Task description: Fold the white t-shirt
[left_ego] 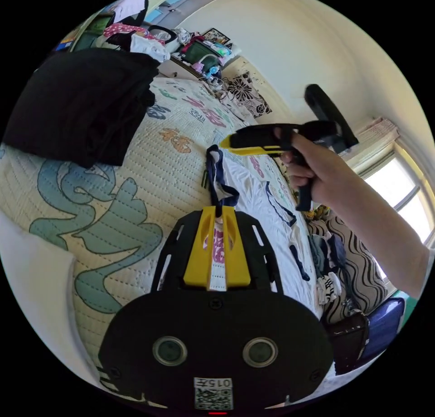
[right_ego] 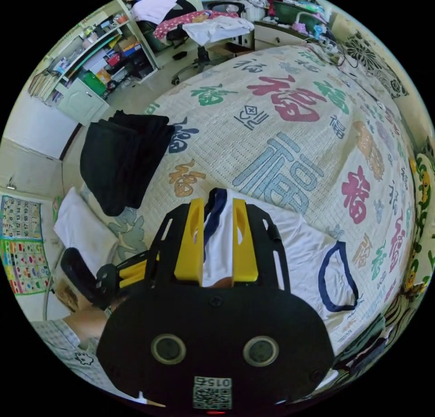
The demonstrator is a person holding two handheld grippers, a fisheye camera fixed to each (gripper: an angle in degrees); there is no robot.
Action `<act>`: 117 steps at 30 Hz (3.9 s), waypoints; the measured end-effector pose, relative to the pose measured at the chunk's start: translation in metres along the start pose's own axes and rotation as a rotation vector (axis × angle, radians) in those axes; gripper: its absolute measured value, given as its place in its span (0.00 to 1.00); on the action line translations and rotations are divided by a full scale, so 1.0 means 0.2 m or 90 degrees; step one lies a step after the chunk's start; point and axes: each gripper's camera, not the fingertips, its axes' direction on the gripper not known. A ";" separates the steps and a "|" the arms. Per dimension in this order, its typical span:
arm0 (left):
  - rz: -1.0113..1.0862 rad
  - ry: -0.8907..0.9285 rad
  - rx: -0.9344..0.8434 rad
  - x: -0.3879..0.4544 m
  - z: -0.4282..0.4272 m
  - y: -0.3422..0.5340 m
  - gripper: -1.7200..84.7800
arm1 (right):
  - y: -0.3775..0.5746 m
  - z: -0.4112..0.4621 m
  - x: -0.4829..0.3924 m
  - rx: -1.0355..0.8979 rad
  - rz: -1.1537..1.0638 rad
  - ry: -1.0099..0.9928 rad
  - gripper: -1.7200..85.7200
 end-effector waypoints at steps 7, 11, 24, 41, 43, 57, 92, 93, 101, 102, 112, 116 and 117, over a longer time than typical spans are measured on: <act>-0.022 0.008 -0.007 -0.03 -0.07 -0.03 0.02 | -0.29 0.18 -0.05 -0.074 -0.009 0.140 0.01; 0.075 -0.005 0.005 0.10 -0.11 -0.05 0.02 | -0.27 0.06 0.11 -0.016 0.048 0.060 0.01; 0.363 0.017 -0.193 0.58 0.23 0.13 0.06 | 0.47 -0.19 0.95 0.107 0.307 -0.177 0.03; 0.340 0.047 -0.231 0.69 0.41 0.04 0.05 | 0.53 -0.32 0.94 0.022 0.139 -0.117 0.02; 0.333 0.059 -0.249 0.69 0.44 0.03 0.04 | 0.57 -0.31 0.99 0.016 0.176 -0.100 0.01; 0.320 0.043 -0.164 0.88 0.27 -0.41 0.12 | 1.22 -0.87 1.54 0.162 0.298 -0.030 0.10; 0.534 0.024 -0.360 1.66 -0.10 0.47 0.03 | 3.28 -1.38 0.64 0.164 0.133 -0.126 0.02; 0.534 0.006 -0.382 1.65 -0.12 0.57 0.03 | 3.33 -1.35 0.60 0.153 0.128 -0.123 0.02; 0.500 -0.063 -0.446 1.61 -0.18 0.90 0.02 | 3.86 -1.09 0.36 0.097 0.198 -0.135 0.03; 0.498 -0.068 -0.457 1.61 -0.17 0.93 0.02 | 3.88 -1.09 0.36 0.094 0.202 -0.130 0.03; 0.424 -0.102 -0.432 1.67 -0.27 0.92 0.01 | 4.26 -1.15 0.45 0.145 0.319 -0.180 0.05; 0.412 -0.044 -0.448 1.74 -0.17 0.99 0.01 | 4.33 -1.22 0.47 0.220 0.308 -0.196 0.02; 0.419 -0.044 -0.463 1.75 -0.12 1.04 0.02 | 4.32 -1.21 0.47 0.218 0.302 -0.204 0.02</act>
